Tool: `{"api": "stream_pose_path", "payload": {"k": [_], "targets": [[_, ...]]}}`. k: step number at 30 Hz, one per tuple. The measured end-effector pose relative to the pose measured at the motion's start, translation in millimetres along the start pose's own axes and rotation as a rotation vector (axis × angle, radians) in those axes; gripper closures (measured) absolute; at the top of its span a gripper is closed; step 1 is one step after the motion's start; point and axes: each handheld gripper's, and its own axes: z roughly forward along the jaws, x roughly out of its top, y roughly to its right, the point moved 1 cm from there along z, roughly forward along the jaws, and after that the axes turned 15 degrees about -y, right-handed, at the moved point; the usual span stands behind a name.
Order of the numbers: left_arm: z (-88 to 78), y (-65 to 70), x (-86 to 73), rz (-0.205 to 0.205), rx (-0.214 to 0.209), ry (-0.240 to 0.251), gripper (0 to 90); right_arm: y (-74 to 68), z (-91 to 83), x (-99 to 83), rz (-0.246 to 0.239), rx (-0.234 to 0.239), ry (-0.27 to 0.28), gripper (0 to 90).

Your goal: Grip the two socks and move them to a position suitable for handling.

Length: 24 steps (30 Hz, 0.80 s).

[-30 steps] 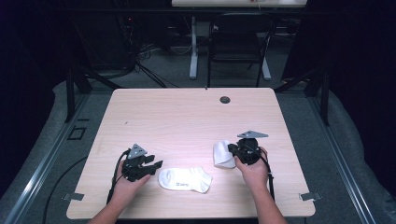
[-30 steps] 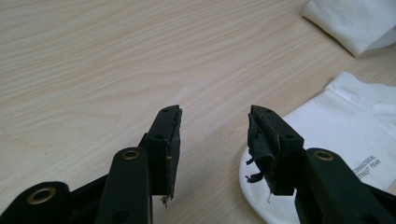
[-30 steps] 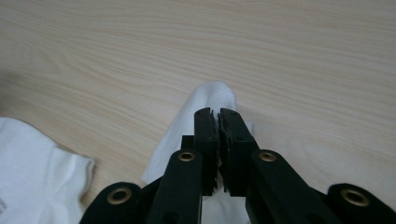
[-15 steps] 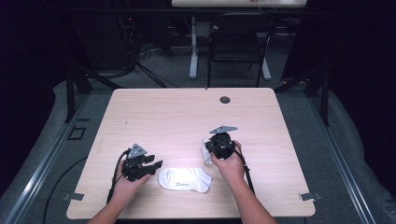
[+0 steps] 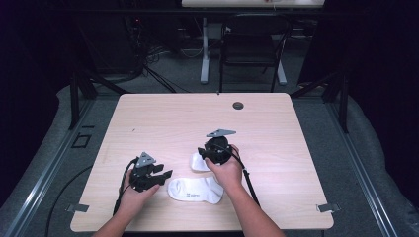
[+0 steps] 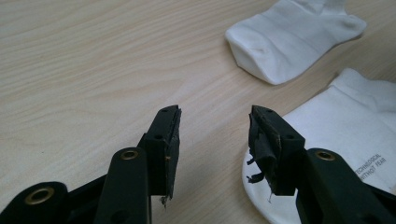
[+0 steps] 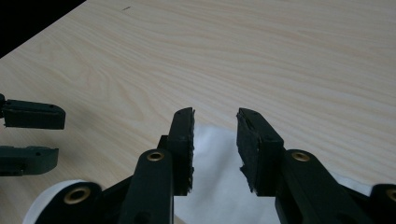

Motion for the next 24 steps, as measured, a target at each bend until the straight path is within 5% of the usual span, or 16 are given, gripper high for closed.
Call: {"api": "stream_pose_path", "payload": {"k": [6,12,24], "targets": [[1.2,-1.4,2.8,-0.004,0.001,0.003,53.6,27.9,-18.9,-16.2,-0.016,-0.099,-0.010,65.9],[1.2,-0.1,18.9,0.002,-0.021,0.014,58.3,61.0,-24.0,-44.8,0.009,-0.127,-0.057,66.3],[26.5,7.0,47.7,0.011,-0.034,0.004,63.8,60.9,-1.0,-69.3,-0.002,-0.119,-0.134,71.1]]}}
